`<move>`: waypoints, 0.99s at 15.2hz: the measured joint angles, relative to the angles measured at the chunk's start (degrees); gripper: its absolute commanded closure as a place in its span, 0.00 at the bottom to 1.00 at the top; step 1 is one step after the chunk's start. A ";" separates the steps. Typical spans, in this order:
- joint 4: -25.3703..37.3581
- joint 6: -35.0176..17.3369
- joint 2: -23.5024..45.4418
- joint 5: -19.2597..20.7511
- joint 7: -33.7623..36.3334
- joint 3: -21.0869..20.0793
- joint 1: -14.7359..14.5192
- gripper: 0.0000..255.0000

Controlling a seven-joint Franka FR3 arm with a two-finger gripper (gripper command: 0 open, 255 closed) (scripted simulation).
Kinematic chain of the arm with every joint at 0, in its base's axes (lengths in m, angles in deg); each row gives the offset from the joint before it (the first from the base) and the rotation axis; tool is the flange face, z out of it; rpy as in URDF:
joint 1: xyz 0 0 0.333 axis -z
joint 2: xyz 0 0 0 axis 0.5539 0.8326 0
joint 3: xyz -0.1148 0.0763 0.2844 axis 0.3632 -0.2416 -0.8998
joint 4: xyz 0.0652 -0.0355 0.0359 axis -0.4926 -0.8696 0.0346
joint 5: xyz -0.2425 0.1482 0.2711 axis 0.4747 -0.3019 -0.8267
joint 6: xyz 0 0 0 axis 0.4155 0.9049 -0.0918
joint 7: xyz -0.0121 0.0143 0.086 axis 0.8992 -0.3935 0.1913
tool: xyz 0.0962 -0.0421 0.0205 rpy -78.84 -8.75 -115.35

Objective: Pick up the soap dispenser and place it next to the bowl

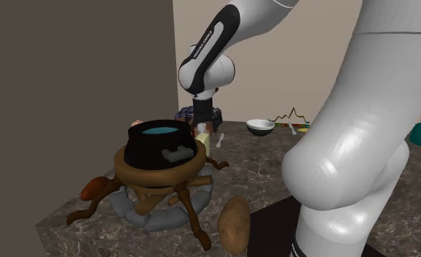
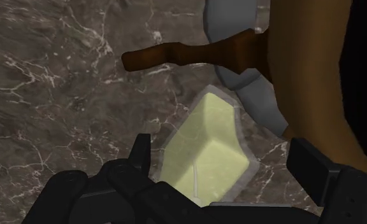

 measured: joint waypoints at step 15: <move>3.28 -10.35 11.43 4.87 4.87 0.36 0.54 0.00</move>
